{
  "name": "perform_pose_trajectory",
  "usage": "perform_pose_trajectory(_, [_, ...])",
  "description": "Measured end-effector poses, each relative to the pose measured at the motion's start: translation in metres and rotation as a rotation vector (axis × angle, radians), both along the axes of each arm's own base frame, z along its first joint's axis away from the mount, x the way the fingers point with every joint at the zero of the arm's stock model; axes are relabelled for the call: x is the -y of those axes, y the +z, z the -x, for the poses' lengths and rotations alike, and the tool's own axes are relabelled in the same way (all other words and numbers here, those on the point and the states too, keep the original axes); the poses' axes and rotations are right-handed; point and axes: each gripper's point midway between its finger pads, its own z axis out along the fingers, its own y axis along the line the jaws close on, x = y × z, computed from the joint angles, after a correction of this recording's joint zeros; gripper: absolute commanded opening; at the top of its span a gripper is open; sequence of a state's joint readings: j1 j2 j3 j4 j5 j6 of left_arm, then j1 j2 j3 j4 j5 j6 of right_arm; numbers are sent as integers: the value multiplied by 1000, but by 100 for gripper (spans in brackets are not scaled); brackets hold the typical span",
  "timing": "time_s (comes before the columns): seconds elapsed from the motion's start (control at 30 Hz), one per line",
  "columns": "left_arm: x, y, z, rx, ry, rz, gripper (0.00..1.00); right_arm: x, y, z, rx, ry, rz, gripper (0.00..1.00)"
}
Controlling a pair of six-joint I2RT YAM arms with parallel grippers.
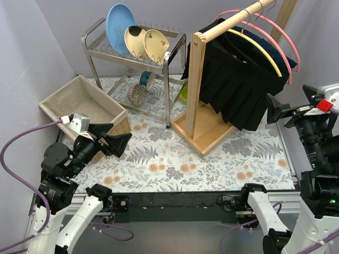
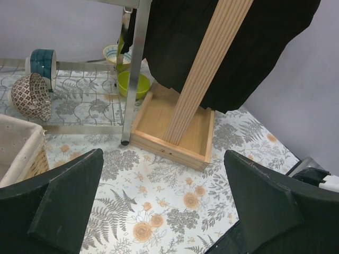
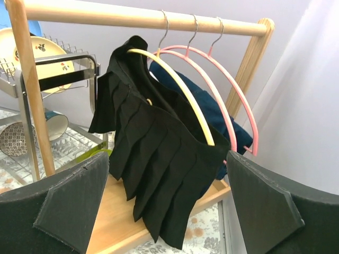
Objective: Place the skirt on the hanger
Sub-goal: Hang the hanger with skirt onto the clothesline
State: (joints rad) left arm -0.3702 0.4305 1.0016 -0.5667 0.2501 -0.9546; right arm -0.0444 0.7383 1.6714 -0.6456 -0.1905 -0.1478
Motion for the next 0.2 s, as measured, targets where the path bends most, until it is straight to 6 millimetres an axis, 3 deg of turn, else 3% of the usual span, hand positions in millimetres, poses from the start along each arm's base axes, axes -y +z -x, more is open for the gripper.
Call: perform_pose_trajectory(0.2, [-2, -6, 2, -28, 8, -3, 98, 3, -9, 10, -2, -18, -16, 98])
